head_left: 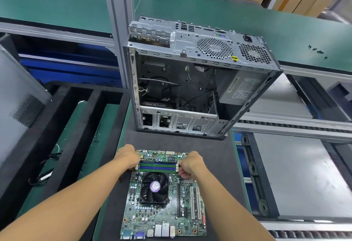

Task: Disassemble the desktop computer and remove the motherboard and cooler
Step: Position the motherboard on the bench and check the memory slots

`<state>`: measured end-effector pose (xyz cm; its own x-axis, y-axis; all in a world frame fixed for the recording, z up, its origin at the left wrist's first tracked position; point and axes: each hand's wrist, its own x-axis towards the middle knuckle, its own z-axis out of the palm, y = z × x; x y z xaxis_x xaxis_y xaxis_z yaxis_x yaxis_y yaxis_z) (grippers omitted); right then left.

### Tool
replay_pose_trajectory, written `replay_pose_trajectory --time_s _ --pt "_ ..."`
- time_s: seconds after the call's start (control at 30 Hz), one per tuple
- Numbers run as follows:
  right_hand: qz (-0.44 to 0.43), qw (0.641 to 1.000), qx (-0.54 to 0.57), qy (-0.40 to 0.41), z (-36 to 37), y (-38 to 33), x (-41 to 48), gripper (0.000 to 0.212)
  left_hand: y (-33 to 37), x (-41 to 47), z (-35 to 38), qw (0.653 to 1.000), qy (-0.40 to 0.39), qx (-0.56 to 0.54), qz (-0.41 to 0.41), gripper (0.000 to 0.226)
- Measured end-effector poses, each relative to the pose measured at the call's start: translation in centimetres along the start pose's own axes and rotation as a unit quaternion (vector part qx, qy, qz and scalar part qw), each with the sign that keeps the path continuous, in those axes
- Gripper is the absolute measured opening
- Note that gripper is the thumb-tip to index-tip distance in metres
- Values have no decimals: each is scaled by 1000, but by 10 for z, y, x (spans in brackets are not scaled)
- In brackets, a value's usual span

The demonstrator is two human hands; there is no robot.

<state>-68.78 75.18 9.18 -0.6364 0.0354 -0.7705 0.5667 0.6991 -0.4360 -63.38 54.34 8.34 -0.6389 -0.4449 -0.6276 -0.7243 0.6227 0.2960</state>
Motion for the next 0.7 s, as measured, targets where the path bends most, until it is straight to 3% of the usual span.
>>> replay_pose_trajectory --time_s 0.3,0.57,0.63,0.7 --pt "8 1000 2 -4 -1 -2 -2 31 -10 6 2 998 3 -68 -6 18" --pt "-21 1000 -15 10 0 3 2 22 -41 12 -3 983 -57 -170 22 18" --pt "-93 988 -116 33 1 3 4 15 -43 11 -2 983 -53 -172 31 18" --pt "-188 950 -239 77 6 1 2 19 -44 9 -2 982 -54 -179 33 16"
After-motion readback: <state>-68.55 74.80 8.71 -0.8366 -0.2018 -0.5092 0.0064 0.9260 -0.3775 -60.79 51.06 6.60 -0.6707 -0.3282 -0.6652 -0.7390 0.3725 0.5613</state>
